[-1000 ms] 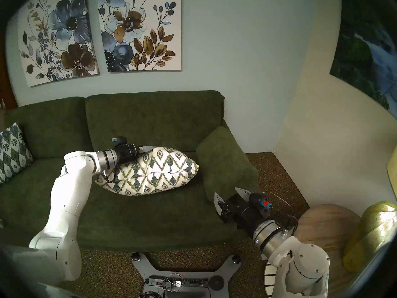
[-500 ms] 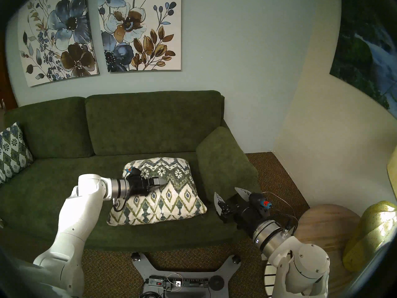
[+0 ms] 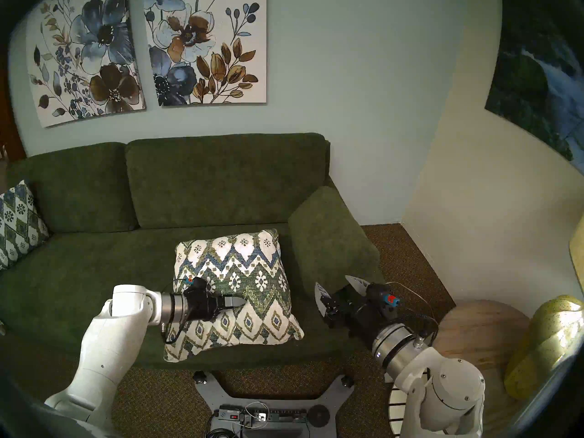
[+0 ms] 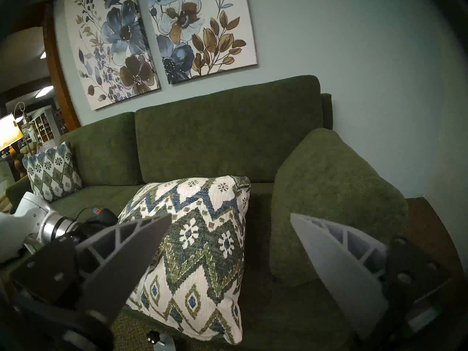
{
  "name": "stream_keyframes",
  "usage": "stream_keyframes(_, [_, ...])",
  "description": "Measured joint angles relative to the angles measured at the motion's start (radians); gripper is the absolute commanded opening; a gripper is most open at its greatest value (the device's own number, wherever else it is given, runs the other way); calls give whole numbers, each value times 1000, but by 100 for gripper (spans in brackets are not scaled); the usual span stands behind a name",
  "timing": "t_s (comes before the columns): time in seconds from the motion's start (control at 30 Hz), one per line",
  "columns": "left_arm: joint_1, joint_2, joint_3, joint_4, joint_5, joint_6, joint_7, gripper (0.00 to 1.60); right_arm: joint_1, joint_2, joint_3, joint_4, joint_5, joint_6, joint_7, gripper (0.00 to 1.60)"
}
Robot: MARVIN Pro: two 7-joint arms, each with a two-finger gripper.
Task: Fix throw pillow on sofa
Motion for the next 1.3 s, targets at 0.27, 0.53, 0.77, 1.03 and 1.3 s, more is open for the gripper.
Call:
stream_keyframes(0.27, [106, 23, -59, -125, -11, -42, -37, 160, -6, 9, -7, -9, -10, 2, 10, 160])
stream_keyframes(0.53, [181, 26, -109, -198, -23, -66, -41, 160, -41, 46, -63, -29, -73, 40, 52, 160])
stream_keyframes(0.77, [218, 26, -139, -238, -31, -71, -41, 160, -28, 77, -138, 63, -156, 86, 64, 160])
stream_keyframes(1.03, [230, 30, -159, -260, -37, -65, -41, 160, 45, 106, -158, 205, -214, 121, 59, 160])
stream_keyframes(1.3, [229, 33, -169, -272, -39, -47, -41, 160, 114, 137, -151, 280, -229, 131, 79, 160])
